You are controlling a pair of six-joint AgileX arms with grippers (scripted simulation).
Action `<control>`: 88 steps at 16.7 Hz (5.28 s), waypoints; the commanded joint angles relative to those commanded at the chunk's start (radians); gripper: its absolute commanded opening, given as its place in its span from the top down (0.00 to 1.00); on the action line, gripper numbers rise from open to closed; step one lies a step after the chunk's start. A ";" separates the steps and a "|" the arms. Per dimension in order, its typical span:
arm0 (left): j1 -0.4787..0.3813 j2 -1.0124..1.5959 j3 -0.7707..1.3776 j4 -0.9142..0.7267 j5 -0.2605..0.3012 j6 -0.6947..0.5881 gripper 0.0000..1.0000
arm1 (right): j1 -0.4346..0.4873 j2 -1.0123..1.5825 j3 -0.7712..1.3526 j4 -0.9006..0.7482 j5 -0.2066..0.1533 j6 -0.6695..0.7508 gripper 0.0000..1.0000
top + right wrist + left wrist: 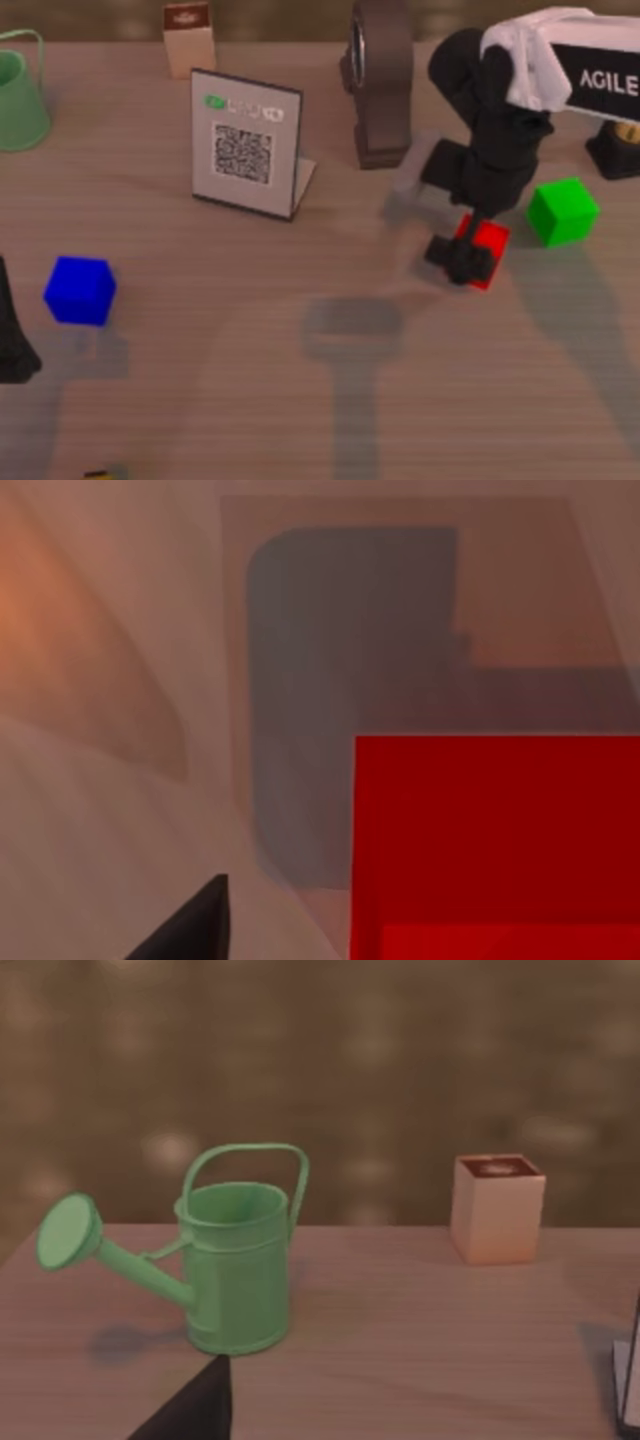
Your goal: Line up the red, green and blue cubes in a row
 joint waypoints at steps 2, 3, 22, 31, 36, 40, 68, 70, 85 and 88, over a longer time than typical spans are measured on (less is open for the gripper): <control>0.000 0.000 0.000 0.000 0.000 0.000 0.00 | 0.001 0.023 -0.045 0.063 0.000 0.001 0.00; 0.000 0.000 0.000 0.000 0.000 0.000 0.00 | 0.001 0.032 -0.057 0.078 0.000 0.001 0.00; 0.000 0.000 0.000 0.000 0.000 0.000 0.00 | 0.002 0.034 -0.061 0.083 0.000 0.001 1.00; 0.000 0.000 0.000 0.000 0.000 0.000 0.00 | 0.002 0.003 -0.043 0.049 -0.010 0.009 1.00; 0.000 0.000 0.000 0.000 0.000 0.000 0.00 | 0.008 -0.048 0.069 -0.129 -0.010 0.008 1.00; 0.000 0.000 0.000 0.000 0.000 0.000 0.00 | 0.010 -0.069 0.100 -0.169 -0.010 0.009 1.00; 0.000 0.000 0.000 0.000 0.000 0.000 0.00 | 0.507 0.255 0.617 -0.358 -0.008 0.044 1.00; 0.000 0.000 0.000 0.000 0.000 0.000 0.00 | 0.510 0.249 0.523 -0.277 -0.009 0.042 1.00; 0.000 0.000 0.000 0.000 0.000 0.000 0.00 | 0.513 0.246 0.453 -0.207 -0.008 0.040 0.40; 0.000 0.000 0.000 0.000 0.000 0.000 0.00 | 0.513 0.246 0.453 -0.207 -0.008 0.040 0.17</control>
